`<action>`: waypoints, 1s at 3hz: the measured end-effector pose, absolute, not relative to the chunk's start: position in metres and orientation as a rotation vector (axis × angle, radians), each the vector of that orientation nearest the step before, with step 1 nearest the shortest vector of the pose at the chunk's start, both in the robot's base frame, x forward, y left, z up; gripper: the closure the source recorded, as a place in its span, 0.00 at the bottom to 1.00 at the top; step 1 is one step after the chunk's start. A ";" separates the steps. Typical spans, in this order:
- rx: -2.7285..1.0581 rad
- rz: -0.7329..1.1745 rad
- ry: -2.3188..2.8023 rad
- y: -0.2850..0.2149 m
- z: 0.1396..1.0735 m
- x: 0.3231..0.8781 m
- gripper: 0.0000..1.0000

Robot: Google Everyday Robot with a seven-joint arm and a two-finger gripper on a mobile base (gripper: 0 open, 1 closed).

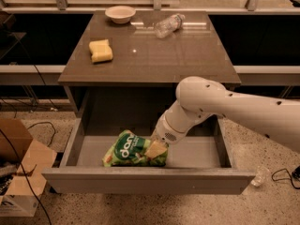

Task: Pick green rice chip bag from top drawer and place on counter

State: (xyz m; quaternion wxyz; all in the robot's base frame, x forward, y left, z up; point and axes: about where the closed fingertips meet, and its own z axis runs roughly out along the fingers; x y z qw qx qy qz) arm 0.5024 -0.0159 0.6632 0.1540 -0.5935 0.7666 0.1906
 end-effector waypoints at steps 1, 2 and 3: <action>-1.658 0.541 2.164 -0.019 0.683 0.506 1.00; -1.590 0.551 2.106 -0.037 0.722 0.512 1.00; -1.511 0.513 2.032 -0.072 0.779 0.524 1.00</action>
Offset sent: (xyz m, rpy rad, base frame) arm 0.0249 -0.0697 0.1388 0.2399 -0.1958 -0.0959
